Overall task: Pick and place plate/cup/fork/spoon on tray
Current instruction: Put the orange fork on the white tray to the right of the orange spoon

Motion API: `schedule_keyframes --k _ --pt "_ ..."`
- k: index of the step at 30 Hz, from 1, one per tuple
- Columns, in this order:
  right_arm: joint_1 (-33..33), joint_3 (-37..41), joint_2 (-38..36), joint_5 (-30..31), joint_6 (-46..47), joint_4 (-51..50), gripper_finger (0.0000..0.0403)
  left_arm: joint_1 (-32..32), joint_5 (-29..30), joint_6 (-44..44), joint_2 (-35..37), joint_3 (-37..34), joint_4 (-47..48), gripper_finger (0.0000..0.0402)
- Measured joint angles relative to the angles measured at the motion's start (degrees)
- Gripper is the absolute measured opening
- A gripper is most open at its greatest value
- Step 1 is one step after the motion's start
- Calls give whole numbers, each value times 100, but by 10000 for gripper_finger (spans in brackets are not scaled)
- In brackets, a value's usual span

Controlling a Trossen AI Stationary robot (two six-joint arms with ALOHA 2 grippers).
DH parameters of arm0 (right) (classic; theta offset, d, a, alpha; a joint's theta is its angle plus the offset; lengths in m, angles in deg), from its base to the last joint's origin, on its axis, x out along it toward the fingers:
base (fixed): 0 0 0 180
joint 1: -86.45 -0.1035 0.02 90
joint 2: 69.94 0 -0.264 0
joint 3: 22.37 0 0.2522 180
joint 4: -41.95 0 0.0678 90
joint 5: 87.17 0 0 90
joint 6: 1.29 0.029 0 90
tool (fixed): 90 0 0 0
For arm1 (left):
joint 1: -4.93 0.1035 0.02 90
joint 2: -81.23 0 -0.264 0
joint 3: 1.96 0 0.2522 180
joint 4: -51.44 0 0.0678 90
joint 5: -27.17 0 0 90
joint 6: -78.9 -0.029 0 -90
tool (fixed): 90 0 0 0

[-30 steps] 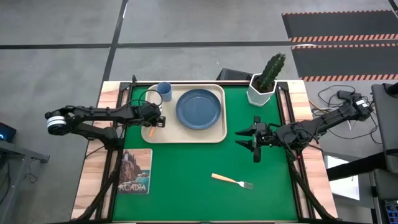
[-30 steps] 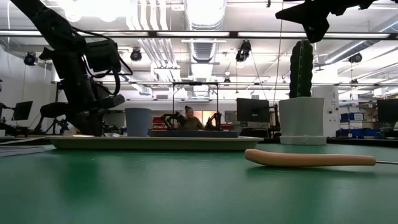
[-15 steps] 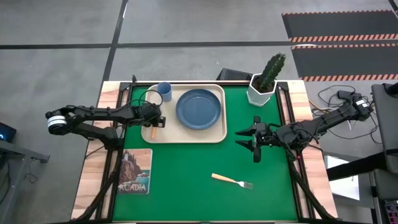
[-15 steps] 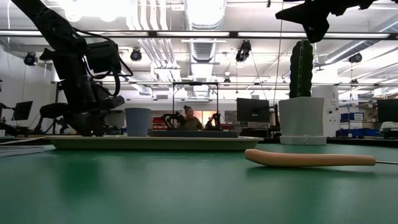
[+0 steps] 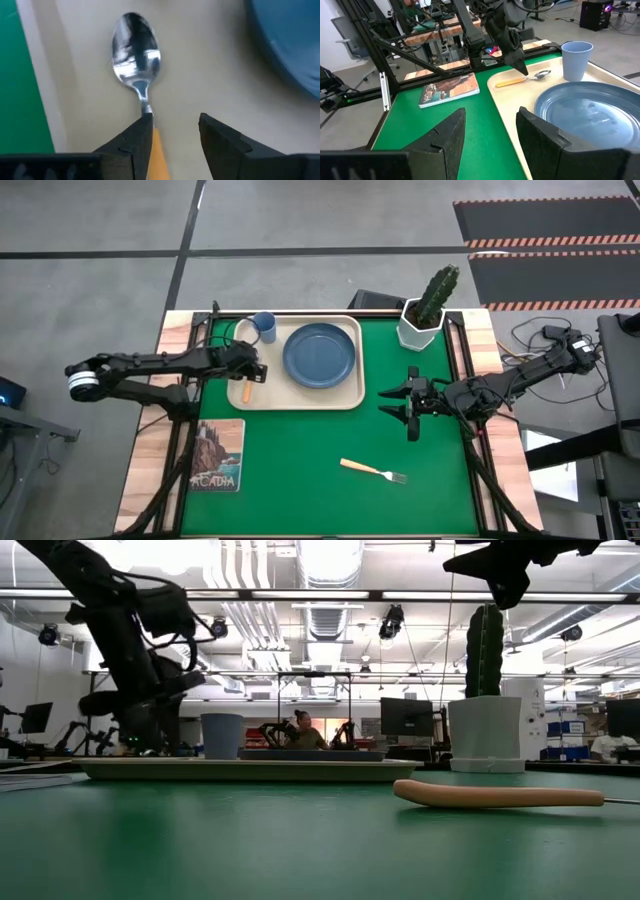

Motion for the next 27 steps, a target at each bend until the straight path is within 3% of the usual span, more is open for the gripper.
schedule_keyframes --k 4,13,20,27 --pt "0 0 0 0 0 0 164 -2 122 -71 42 -34 -57 119" --pt "0 0 0 0 0 -2 164 -4 527 -316 -212 -197 -656 8" --pt "0 0 0 0 -42 -102 164 -234 611 -795 6 24 -907 6" --pt "0 0 0 0 250 -643 164 -1406 613 -837 528 62 -1285 1"
